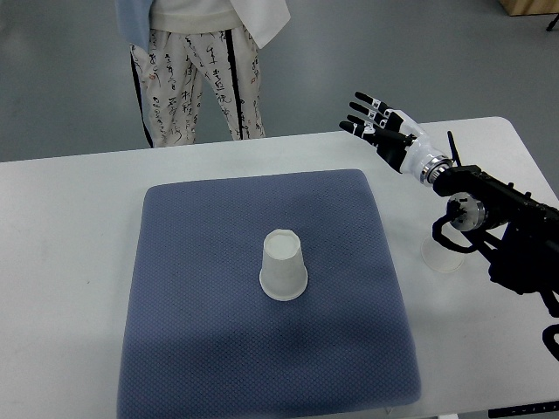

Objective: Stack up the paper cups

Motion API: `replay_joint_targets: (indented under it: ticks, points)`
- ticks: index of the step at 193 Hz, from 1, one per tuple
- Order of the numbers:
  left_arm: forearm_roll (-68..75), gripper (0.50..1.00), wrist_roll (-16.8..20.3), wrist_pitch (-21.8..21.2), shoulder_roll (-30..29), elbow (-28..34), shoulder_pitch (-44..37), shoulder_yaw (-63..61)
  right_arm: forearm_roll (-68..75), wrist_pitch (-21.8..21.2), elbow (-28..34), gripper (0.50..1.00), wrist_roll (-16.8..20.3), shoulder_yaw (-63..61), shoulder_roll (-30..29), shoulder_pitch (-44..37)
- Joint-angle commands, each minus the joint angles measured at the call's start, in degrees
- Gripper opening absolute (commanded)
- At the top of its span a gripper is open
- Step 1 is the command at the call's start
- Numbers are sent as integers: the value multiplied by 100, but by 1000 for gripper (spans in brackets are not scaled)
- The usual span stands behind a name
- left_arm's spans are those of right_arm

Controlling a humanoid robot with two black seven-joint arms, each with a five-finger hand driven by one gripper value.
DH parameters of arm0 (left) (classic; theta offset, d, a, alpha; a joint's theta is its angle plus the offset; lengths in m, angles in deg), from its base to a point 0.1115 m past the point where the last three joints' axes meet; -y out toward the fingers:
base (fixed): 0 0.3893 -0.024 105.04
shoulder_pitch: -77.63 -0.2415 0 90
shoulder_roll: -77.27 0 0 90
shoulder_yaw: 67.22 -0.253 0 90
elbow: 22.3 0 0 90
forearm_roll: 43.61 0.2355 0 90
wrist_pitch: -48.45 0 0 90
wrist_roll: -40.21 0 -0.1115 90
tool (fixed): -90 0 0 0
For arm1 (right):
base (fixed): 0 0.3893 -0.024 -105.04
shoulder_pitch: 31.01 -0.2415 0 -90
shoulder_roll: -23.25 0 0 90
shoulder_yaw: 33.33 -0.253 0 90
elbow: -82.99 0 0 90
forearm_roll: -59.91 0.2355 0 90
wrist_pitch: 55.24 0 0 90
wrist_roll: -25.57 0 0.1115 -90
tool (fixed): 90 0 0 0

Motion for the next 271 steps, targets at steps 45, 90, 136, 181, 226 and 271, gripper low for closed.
replay_joint_targets:
  ticks: [45,90,136,181,226,271]
  points:
    - [0,1000,0,-3,0,0,0,4,-125,56,-8,926,1,260,34,-42]
    - [0,1000,0,-3,0,9,0,-5,-46,83,-8,926,-184,154,430,-69]
    - [0,1000,0,-3,0,-9,0,4,-11,-137,9,926,-289,128,1098,-227]
    - [0,1000,0,-3,0,9,0,-5,-99,-1262,-26,926,-263,277,1423,-209]
    - [0,1000,0,-3,0,9,0,-5,-1989,-1895,62,926,-650,664,2153,-253]
    - [0,1000,0,-3,0,0,0,-5,-4186,-2248,695,926,-1529,699,2961,-403]
